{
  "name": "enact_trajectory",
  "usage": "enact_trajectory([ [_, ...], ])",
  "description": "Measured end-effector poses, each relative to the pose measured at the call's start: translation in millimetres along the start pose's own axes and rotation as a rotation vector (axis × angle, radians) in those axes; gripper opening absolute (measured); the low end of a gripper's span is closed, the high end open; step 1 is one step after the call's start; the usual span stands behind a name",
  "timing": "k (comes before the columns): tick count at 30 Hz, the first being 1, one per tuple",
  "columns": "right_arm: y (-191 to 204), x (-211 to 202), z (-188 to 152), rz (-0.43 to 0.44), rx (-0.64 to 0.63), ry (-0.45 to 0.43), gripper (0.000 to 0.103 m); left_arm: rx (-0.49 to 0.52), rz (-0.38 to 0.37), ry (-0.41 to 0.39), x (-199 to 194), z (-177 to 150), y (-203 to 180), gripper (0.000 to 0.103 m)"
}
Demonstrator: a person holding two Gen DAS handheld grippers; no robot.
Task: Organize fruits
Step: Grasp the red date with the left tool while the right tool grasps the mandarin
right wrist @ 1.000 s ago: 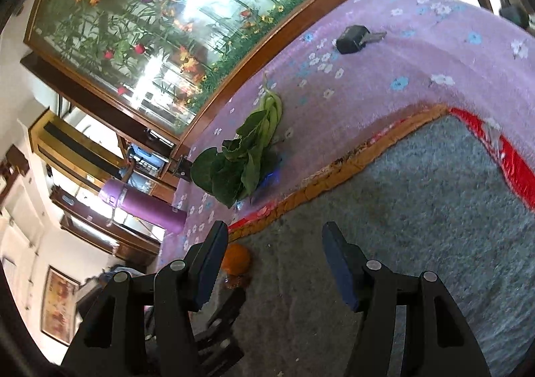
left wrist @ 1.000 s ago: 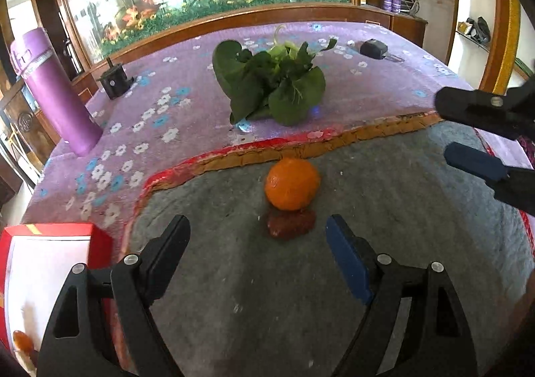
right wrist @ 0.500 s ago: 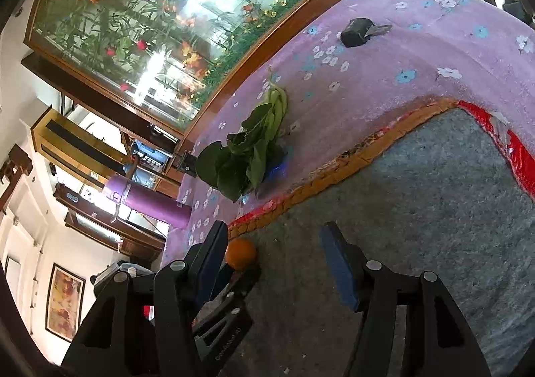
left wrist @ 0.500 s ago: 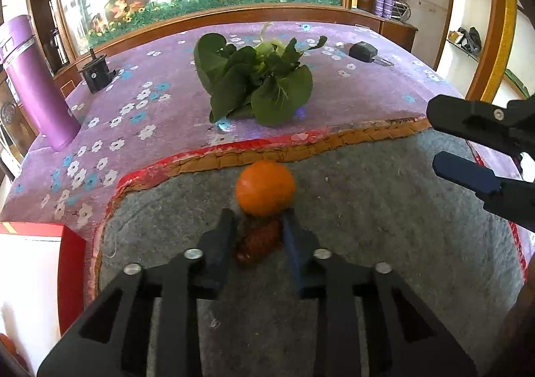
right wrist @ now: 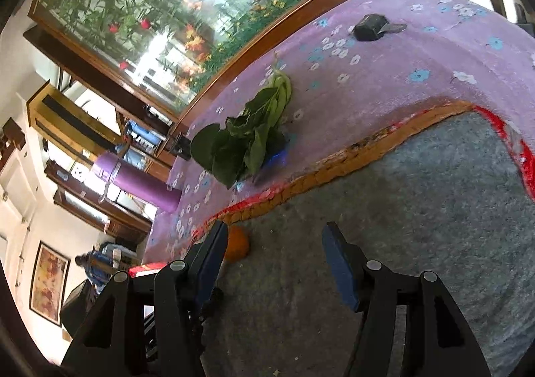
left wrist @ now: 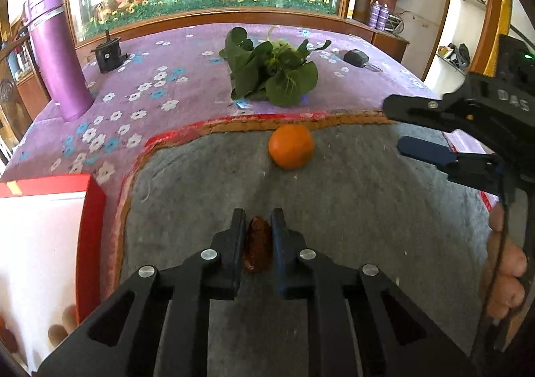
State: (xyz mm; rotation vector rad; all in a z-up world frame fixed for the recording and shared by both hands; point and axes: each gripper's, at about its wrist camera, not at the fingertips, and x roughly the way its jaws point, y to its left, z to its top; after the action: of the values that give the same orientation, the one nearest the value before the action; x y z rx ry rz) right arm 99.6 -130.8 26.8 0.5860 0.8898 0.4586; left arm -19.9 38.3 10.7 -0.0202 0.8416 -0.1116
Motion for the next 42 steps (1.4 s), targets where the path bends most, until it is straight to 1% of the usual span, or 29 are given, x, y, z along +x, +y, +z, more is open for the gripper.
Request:
enact_trajectory([
  [5,4.3,7.3,-2.4,-0.015,-0.034,0.026,0.061,0.006,-0.026,-0.010,-13.0,-10.2,1.3,0.012],
  [9,3.6,8.4,-2.5,-0.027,-0.038,0.029,0.061,0.008,-0.057,-0.015,-23.2,-14.3,3.2,0.012],
  [11,3.5,9.3,-3.2,-0.033,-0.039,0.032,0.061,0.006,-0.085,0.004,-22.3,-15.4,4.5,0.012],
  [13,3.5,9.7,-3.8,-0.041,-0.043,0.031,0.061,-0.012,-0.085,0.033,-16.6,-15.5,7.6,0.012],
  [16,3.5,10.1,-4.1,-0.046,-0.044,0.032,0.061,-0.023,-0.100,0.053,-13.5,-16.0,9.4,0.014],
  [19,3.8,10.3,-4.3,-0.046,-0.047,0.033,0.061,-0.010,-0.096,0.068,-10.8,-17.4,6.1,0.020],
  [21,4.3,10.1,-4.7,-0.045,-0.048,0.036,0.061,0.022,-0.087,0.070,-10.7,-17.7,-0.4,0.028],
  [23,5.1,10.1,-5.0,-0.043,-0.051,0.038,0.061,0.048,-0.069,0.071,-11.6,-18.7,-5.5,0.029],
  [26,5.9,10.7,-5.9,-0.037,-0.053,0.044,0.061,0.058,-0.061,0.075,-11.7,-18.3,-6.2,0.029],
  [27,6.9,11.6,-6.6,-0.027,-0.053,0.053,0.061,0.067,-0.058,0.080,-12.0,-18.7,-6.9,0.027],
  [28,8.1,12.4,-7.1,-0.023,-0.056,0.057,0.061,0.076,-0.053,0.081,-12.6,-19.1,-7.7,0.024],
  [29,9.9,12.5,-7.7,-0.021,-0.063,0.061,0.061,0.082,-0.053,0.082,-13.0,-19.4,-8.1,0.014],
  [32,15.3,11.7,-8.4,0.005,-0.081,0.066,0.061,0.066,-0.078,0.085,-13.2,-19.7,-4.2,0.013],
  [34,14.9,12.3,-8.6,0.046,-0.065,0.081,0.061,0.066,-0.073,0.080,-16.4,-20.4,-3.1,0.013],
  [38,17.5,18.5,-8.0,0.095,-0.024,0.118,0.061,0.088,-0.065,0.055,-29.4,-23.3,-2.5,0.013],
  [40,24.8,24.6,-8.0,0.094,-0.026,0.137,0.061,0.076,-0.072,0.048,-34.9,-25.9,2.3,0.013],
  [42,35.8,31.7,-8.3,0.060,-0.051,0.143,0.061,0.059,-0.080,0.044,-39.8,-29.6,8.7,0.013],
])
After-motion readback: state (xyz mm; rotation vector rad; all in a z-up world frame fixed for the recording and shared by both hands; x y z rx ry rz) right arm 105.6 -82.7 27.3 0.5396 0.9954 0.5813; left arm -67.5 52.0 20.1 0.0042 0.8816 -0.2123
